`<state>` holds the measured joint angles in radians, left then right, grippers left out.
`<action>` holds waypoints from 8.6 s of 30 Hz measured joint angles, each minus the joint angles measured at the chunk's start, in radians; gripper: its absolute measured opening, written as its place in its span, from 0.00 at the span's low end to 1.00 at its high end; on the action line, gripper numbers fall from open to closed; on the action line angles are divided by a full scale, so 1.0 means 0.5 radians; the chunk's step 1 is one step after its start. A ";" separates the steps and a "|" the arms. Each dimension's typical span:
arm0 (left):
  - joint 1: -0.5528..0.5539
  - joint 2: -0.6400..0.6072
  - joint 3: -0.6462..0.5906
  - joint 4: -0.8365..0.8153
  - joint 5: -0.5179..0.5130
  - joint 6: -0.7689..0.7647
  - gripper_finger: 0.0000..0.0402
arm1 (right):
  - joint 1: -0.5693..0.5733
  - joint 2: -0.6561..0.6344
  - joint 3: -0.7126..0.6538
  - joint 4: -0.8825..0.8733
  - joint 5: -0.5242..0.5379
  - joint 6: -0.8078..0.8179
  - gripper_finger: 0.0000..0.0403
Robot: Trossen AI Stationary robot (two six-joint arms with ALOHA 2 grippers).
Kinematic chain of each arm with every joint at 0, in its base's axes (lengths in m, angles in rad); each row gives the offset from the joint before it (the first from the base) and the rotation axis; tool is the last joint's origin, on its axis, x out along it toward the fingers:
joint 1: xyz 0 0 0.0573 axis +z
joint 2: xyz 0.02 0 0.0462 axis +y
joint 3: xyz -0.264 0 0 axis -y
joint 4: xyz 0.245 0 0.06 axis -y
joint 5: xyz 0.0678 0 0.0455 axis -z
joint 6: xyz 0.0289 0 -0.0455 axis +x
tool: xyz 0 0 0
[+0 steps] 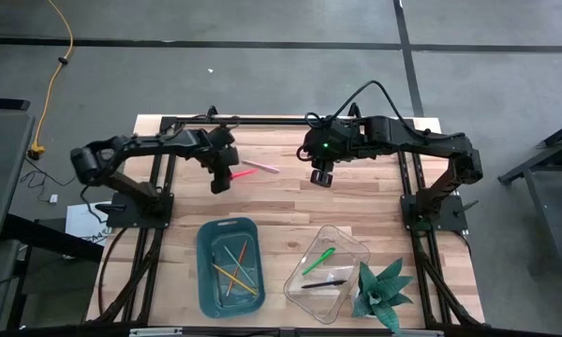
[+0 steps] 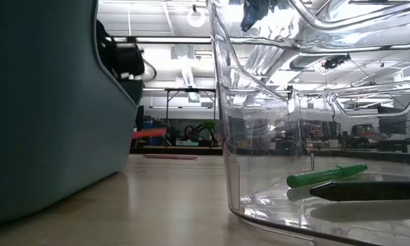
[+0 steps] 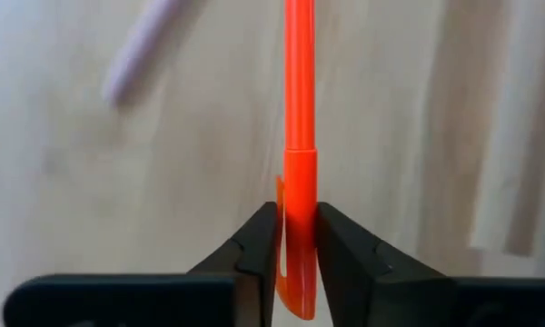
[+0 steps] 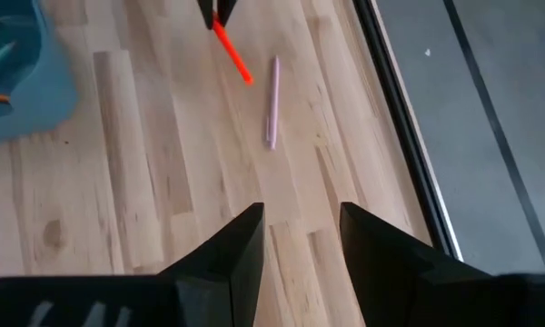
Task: Sort pens & pencils
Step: Put the orange pen into the transparent bin, then put the pink pen into the transparent bin
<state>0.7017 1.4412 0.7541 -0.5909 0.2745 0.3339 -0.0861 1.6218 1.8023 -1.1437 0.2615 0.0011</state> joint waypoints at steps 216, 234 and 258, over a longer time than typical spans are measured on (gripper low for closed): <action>-0.055 0.464 0.813 -0.182 -0.153 0.937 0.28 | 0.625 0.104 -0.034 0.218 0.211 0.872 0.32; -0.056 0.814 1.322 -0.543 -0.083 0.991 0.27 | 0.495 0.065 -0.034 0.206 0.108 0.691 0.32; -0.163 0.808 1.322 -0.622 -0.087 0.839 0.28 | 0.473 0.062 -0.034 0.204 0.103 0.574 0.32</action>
<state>0.6204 1.8450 1.4151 -0.9019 0.2309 0.7536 0.1505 1.6527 1.7851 -1.0416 0.3131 0.2881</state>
